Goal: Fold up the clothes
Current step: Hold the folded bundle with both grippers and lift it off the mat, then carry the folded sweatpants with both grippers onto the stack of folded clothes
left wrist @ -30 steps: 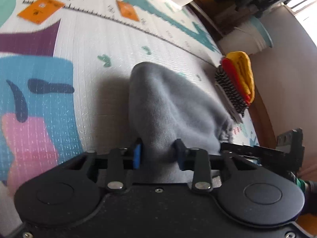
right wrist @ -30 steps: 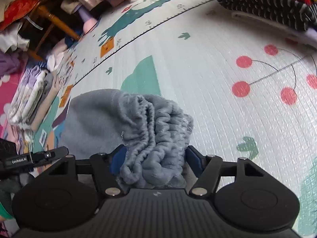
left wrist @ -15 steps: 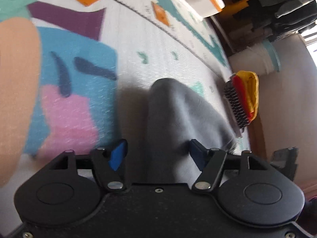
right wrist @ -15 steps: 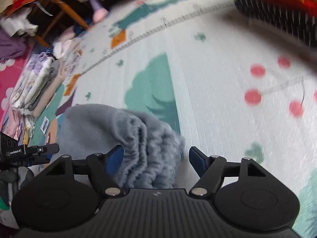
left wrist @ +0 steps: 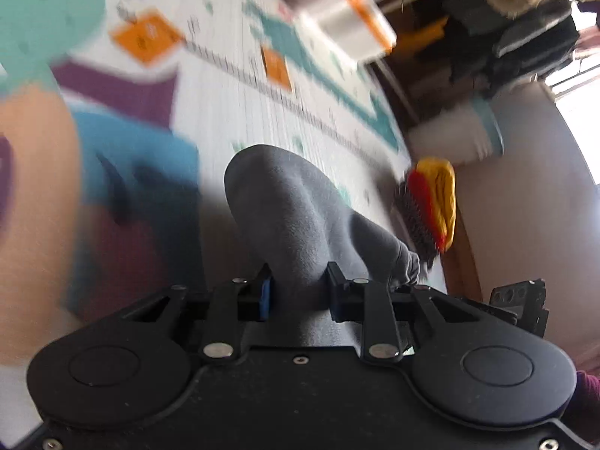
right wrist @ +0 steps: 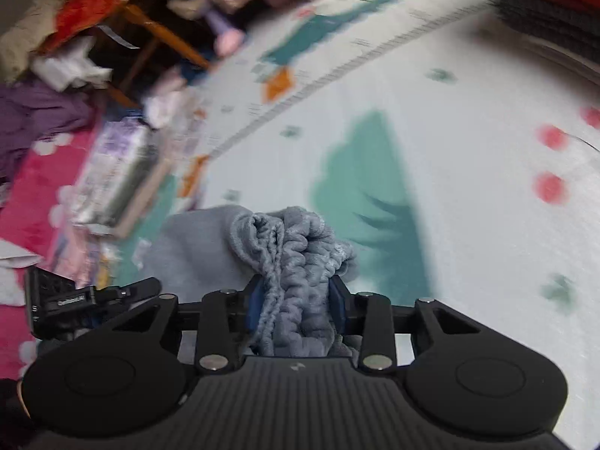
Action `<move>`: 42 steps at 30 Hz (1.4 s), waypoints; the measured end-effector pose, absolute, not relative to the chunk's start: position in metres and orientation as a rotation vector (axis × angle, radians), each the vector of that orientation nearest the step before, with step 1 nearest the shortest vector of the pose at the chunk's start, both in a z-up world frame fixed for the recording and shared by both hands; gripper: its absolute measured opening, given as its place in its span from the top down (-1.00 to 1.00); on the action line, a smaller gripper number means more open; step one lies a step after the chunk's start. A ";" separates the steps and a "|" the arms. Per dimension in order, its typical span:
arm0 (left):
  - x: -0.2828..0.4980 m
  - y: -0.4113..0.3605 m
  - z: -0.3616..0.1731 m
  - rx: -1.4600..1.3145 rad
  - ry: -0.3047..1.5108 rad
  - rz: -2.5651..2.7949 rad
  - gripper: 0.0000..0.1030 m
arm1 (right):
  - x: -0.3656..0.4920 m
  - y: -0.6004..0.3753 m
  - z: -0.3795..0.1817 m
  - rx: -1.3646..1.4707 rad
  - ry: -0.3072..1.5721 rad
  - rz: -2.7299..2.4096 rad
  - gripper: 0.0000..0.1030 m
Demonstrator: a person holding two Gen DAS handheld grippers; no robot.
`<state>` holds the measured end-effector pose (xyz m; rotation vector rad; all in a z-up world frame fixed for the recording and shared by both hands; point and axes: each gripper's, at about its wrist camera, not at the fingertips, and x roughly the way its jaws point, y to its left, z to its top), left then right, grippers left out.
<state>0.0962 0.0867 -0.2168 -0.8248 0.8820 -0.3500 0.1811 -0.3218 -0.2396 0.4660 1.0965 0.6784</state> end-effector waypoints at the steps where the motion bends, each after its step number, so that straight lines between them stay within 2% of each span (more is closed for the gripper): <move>1: 0.095 0.097 -0.212 -0.832 0.868 -0.328 0.50 | 0.185 -0.311 -0.236 0.458 1.096 0.693 0.26; 2: 0.096 0.102 -0.212 -0.807 0.880 -0.309 0.43 | 0.188 -0.301 -0.235 0.441 1.102 0.700 0.23; 3: 0.096 0.107 -0.212 -0.781 0.892 -0.290 0.32 | 0.193 -0.290 -0.237 0.406 1.123 0.687 0.04; 4: 0.093 0.114 -0.218 -0.800 0.906 -0.274 -0.07 | 0.197 -0.282 -0.241 0.365 1.142 0.670 -0.09; 5: 0.090 0.121 -0.225 -0.821 0.920 -0.257 -0.20 | 0.199 -0.276 -0.243 0.326 1.149 0.664 -0.10; 7: 0.084 0.135 -0.238 -0.861 0.947 -0.223 -0.19 | 0.202 -0.272 -0.244 0.315 1.140 0.671 -0.27; 10: 0.082 0.137 -0.251 -0.894 0.971 -0.224 -0.19 | 0.203 -0.268 -0.249 0.332 1.147 0.679 -0.40; 13: 0.083 0.129 -0.260 -0.912 0.985 -0.253 -0.19 | 0.200 -0.263 -0.262 0.323 1.198 0.676 -0.42; 15: 0.085 0.123 -0.266 -0.926 0.989 -0.264 -0.08 | 0.198 -0.263 -0.270 0.351 1.225 0.668 -0.45; 16: 0.087 0.118 -0.266 -0.918 0.989 -0.253 0.03 | 0.197 -0.262 -0.273 0.358 1.236 0.665 -0.41; 17: 0.087 0.117 -0.263 -0.899 0.985 -0.257 0.23 | 0.198 -0.260 -0.272 0.353 1.242 0.664 -0.34; 18: 0.087 0.115 -0.260 -0.879 0.980 -0.262 0.30 | 0.200 -0.258 -0.272 0.345 1.249 0.666 -0.14; 22: 0.081 0.118 -0.249 -0.881 0.944 -0.264 0.38 | 0.207 -0.249 -0.258 0.269 1.272 0.690 0.14; 27: 0.074 0.134 -0.231 -0.949 0.867 -0.269 0.38 | 0.211 -0.216 -0.241 0.241 1.260 0.742 0.23; 37: 0.040 0.198 -0.236 -1.042 0.798 -0.181 0.39 | 0.215 -0.139 -0.217 0.235 1.221 0.846 0.25; 42: 0.030 0.233 -0.218 -1.049 0.724 -0.141 0.39 | 0.221 -0.094 -0.196 0.239 1.149 0.923 0.25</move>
